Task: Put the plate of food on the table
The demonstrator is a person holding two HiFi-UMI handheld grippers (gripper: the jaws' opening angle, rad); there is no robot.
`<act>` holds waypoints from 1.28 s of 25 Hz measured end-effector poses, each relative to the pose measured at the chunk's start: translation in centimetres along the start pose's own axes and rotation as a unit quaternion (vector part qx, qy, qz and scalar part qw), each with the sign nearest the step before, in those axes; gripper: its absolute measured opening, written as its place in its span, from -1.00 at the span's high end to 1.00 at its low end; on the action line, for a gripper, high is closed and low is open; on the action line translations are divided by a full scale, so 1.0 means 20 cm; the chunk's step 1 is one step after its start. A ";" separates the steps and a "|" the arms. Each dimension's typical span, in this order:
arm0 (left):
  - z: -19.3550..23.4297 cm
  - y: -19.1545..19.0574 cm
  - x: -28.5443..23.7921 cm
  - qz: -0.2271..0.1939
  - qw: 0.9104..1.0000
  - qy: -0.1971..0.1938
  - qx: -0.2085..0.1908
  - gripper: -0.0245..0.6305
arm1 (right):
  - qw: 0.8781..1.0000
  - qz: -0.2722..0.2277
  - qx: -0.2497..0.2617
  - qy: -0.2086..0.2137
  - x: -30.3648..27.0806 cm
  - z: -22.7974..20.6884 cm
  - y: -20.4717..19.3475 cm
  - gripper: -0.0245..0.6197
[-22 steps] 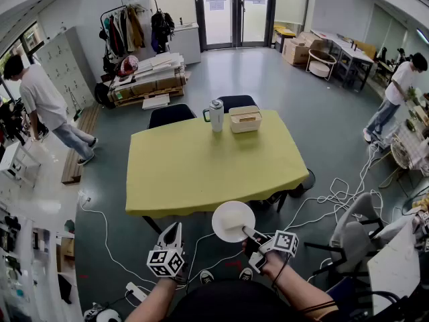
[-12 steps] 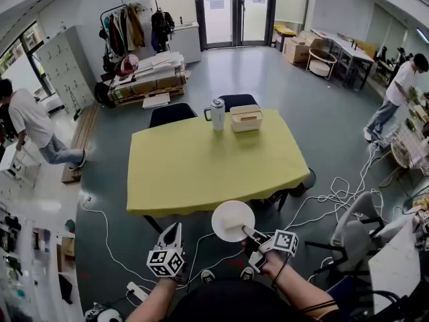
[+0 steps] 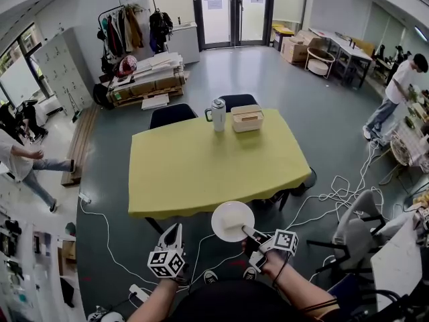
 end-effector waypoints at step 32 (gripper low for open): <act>0.31 0.03 -0.30 0.015 0.998 -0.051 0.017 0.90 | 0.997 -0.068 0.016 -0.011 -0.20 0.03 0.06 0.82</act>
Point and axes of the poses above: the fingertips, and each gripper's own axes: x backward along the fingers, z to its left, y out of its top, the point moved 9 cm from there along x, backward along the fingers, and after that the axes turned 2 degrees about -y, right-handed, at the moved point
